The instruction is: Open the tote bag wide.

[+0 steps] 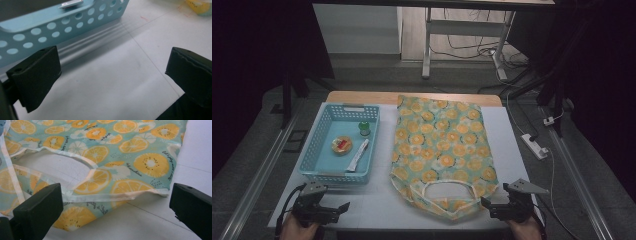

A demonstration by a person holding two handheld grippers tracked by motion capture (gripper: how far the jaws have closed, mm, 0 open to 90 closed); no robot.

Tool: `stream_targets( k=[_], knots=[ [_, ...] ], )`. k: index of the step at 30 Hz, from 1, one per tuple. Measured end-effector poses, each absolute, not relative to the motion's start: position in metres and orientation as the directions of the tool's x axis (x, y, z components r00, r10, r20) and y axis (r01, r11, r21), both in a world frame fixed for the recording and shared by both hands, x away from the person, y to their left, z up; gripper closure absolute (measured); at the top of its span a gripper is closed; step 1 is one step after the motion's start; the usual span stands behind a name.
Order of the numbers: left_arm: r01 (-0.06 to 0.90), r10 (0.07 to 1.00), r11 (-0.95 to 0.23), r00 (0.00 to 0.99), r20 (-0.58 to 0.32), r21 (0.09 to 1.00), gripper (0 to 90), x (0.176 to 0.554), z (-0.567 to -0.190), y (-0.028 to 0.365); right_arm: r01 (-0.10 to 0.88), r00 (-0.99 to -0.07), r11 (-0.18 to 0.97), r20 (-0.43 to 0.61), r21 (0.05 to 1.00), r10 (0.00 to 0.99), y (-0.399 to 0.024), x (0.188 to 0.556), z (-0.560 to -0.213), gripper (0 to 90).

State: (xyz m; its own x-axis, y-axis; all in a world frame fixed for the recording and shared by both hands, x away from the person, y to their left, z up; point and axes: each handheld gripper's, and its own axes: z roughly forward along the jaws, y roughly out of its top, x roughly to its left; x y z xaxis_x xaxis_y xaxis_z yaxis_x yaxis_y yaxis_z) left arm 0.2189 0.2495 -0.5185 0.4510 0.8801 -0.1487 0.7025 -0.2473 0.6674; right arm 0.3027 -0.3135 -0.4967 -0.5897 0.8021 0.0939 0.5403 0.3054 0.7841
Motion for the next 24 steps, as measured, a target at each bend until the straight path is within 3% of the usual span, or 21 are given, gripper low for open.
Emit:
stream_targets(
  k=[17,24],
  knots=[
    [0.712,0.876,-0.255,0.456,-0.155,0.654,0.0,0.2220,-0.5197,0.2479,0.560,-0.586,0.295,0.118,0.774,0.802,-0.3146,0.3049,-0.4974,0.0],
    [0.713,0.880,-0.237,0.445,-0.165,0.660,0.3,0.2213,-0.5196,0.2498,0.528,-0.618,0.339,0.079,0.779,0.782,-0.3104,0.3022,-0.4968,0.0]
  ],
)
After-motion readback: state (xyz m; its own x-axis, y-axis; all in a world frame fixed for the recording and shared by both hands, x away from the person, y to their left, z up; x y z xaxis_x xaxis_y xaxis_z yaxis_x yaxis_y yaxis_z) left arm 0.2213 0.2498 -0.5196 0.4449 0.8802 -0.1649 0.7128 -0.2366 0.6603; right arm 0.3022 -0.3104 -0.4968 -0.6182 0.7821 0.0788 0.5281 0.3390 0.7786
